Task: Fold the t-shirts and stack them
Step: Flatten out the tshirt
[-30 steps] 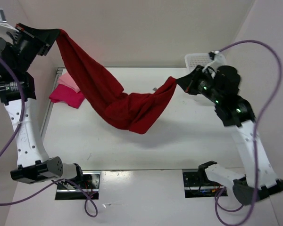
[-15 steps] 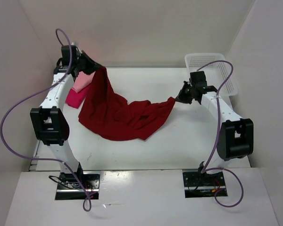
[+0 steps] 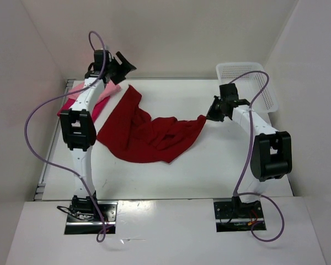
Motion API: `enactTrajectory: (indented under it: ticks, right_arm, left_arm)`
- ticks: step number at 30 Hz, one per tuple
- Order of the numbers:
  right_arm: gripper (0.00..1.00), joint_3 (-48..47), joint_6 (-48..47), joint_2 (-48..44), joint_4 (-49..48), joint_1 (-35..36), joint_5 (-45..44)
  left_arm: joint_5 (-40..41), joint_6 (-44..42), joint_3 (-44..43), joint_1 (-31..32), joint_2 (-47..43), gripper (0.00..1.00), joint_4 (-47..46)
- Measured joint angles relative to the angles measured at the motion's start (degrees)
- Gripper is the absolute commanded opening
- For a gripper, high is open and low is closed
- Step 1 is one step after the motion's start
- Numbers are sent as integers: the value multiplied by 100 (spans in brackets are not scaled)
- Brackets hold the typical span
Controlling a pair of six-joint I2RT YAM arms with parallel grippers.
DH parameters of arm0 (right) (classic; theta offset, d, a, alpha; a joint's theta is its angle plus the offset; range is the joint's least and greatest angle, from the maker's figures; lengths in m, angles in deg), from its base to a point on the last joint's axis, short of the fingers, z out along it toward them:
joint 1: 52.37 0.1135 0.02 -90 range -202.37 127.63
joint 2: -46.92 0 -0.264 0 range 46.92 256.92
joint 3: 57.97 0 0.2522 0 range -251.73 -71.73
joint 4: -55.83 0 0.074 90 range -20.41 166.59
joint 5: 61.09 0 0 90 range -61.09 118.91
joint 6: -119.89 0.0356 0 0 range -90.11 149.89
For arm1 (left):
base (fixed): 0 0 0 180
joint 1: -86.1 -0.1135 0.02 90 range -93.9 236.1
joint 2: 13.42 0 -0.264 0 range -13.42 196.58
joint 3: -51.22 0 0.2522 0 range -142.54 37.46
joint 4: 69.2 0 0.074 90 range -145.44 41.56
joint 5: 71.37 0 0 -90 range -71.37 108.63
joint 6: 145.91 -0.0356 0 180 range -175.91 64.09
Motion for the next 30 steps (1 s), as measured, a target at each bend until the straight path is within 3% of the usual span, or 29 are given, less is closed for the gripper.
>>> enactTrajectory:
  ticks: [1, 4, 8, 11, 13, 15, 16, 18, 19, 22, 23, 27, 28, 30]
  right_arm:
    - [9, -15, 13, 11, -2, 0, -20]
    - [16, -35, 37, 28, -9, 0, -59]
    - [17, -26, 44, 22, -22, 0, -63]
    - [8, 33, 42, -24, -46, 0, -15]
    - [1, 125, 37, -94, -48, 0, 33]
    - [1, 216, 37, -142, -68, 0, 81]
    - [1, 262, 39, -153, -74, 0, 107]
    - [9, 337, 33, -160, -74, 0, 162]
    - [23, 376, 13, -162, -76, 0, 195]
    - [44, 457, -37, -162, -76, 0, 247]
    - [47, 485, -52, -162, -74, 0, 256]
    - [54, 533, -144, -70, -76, 2, 343]
    - [56, 540, -160, -26, -76, 2, 363]
    - [57, 542, -175, 55, -76, 9, 391]
  left_arm:
    - [-4, -61, 83, 50, 55, 100, 109]
    - [76, -328, 866, 114, -275, 100, 118]
    - [243, -616, 3064, -24, -1882, 100, -7]
    - [267, -608, 4647, -417, -3397, 65, -149]
    - [269, -562, 5558, -859, -4315, 50, -238]
    - [278, -459, 6295, -1355, -4878, 52, -400]
    - [284, -439, 6577, -1574, -4999, 63, -407]
    - [269, -367, 6968, -1805, -4911, 78, -400]
    - [243, -315, 7084, -1827, -4750, 83, -376]
    - [140, -297, 7235, -1784, -4188, 85, -319]
    - [103, -297, 7241, -1766, -4030, 85, -317]
    - [-9, -256, 7246, -1746, -3587, 64, -378]
    - [-42, -249, 7246, -1746, -3515, 50, -422]
    - [-107, -195, 7246, -1746, -3416, 37, -529]
